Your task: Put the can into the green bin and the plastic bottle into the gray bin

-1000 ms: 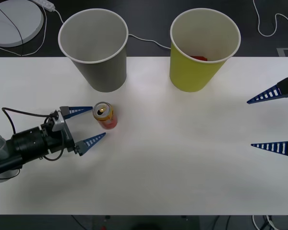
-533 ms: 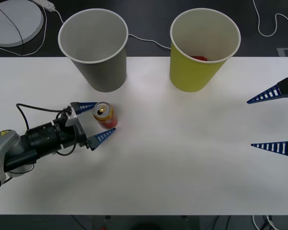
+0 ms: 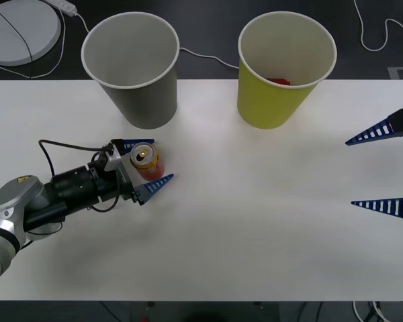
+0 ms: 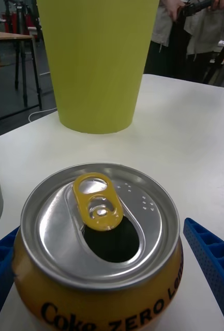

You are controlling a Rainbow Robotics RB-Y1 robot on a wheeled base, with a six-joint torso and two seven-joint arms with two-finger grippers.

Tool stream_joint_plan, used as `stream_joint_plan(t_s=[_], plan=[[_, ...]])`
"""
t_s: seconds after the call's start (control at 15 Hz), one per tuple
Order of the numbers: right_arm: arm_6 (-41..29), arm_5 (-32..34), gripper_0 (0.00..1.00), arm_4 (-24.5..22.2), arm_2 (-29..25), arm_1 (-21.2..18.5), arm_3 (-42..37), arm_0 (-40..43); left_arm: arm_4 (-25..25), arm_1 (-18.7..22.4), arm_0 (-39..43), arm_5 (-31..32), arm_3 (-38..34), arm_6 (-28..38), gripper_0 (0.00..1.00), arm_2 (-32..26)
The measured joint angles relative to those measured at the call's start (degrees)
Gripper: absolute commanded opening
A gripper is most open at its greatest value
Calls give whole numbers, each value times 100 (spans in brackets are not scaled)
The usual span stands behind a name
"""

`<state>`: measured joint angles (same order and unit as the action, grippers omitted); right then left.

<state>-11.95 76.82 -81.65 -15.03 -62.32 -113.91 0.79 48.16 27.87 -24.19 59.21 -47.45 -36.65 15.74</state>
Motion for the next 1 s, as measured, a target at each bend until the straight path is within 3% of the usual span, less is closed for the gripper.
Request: stream_joint_plan(t_s=[0.13,0.27,0.47,0.73,1.0], plan=[[0,0,100,0,0,0,0,0,3,-4,-2,0,0,-8,23,0],[0,0,100,0,0,0,0,0,8,-3,-5,1,0,-20,9,6],[0,0,100,0,0,0,0,0,16,-7,-9,1,0,-35,1,2],[0,0,100,0,0,0,0,0,18,47,-24,19,-5,-22,1,0],[0,0,100,0,0,0,0,0,118,361,-5,71,-214,179,1,9]])
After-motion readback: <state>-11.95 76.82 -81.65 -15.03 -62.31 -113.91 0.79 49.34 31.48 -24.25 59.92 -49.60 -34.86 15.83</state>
